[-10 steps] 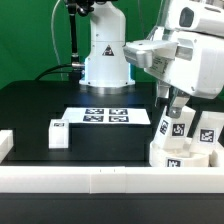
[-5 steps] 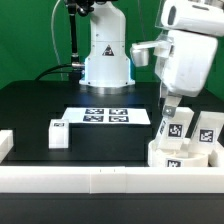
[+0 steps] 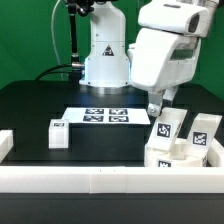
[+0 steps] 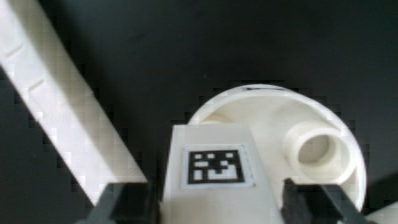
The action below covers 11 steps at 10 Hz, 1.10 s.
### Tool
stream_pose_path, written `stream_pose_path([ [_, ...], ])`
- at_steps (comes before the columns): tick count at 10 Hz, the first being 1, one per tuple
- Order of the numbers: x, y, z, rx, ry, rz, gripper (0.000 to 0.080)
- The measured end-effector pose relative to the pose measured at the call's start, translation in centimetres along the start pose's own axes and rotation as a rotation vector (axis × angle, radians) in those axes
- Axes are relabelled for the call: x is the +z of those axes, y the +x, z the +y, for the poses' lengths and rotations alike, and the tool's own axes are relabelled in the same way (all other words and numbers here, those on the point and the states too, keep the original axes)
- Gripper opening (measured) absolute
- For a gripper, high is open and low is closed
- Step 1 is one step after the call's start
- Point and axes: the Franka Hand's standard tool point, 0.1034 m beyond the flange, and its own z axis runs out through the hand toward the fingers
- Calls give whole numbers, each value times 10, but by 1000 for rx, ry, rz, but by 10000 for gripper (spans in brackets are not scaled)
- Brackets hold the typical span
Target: Assemble stool
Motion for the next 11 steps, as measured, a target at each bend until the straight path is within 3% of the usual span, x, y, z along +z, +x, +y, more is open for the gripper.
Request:
stream_pose_path([
  [2,0,0,-4,212,22,-34,330],
  [7,-1,5,-5,561,17,-21,330],
  [8,-1,5,-5,653,34,-18,331],
  [11,1,2,-3,973,137,-8,331],
])
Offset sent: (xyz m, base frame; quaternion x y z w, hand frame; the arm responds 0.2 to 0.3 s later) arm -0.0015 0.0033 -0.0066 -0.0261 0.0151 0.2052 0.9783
